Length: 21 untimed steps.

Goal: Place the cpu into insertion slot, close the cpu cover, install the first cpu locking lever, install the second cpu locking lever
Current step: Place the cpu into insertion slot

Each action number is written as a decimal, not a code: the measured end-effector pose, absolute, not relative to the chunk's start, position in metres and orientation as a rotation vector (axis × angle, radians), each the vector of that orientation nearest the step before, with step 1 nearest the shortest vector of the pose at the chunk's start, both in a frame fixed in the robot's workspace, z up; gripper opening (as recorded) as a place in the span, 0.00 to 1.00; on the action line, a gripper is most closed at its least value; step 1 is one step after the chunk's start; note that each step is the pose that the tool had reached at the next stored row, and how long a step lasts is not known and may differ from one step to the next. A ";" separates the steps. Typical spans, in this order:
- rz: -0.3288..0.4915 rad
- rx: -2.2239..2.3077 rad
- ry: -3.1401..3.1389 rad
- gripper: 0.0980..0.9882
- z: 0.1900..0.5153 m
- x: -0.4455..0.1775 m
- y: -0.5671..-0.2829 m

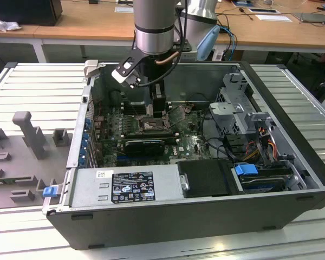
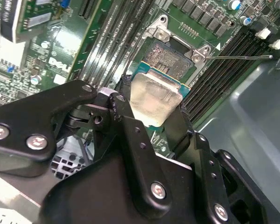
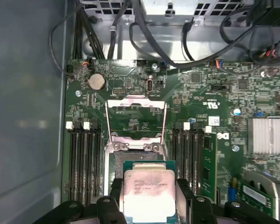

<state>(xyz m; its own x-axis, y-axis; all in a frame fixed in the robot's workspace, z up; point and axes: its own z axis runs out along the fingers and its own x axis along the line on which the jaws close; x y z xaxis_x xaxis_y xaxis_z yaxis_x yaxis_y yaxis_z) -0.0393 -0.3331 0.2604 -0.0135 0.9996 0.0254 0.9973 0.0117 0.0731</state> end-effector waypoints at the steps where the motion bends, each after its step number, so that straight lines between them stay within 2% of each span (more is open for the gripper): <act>1: 0.109 2.183 2.210 0.48 0.258 -0.039 -0.333; 21: 0.109 2.185 2.208 0.48 0.220 -0.043 -0.322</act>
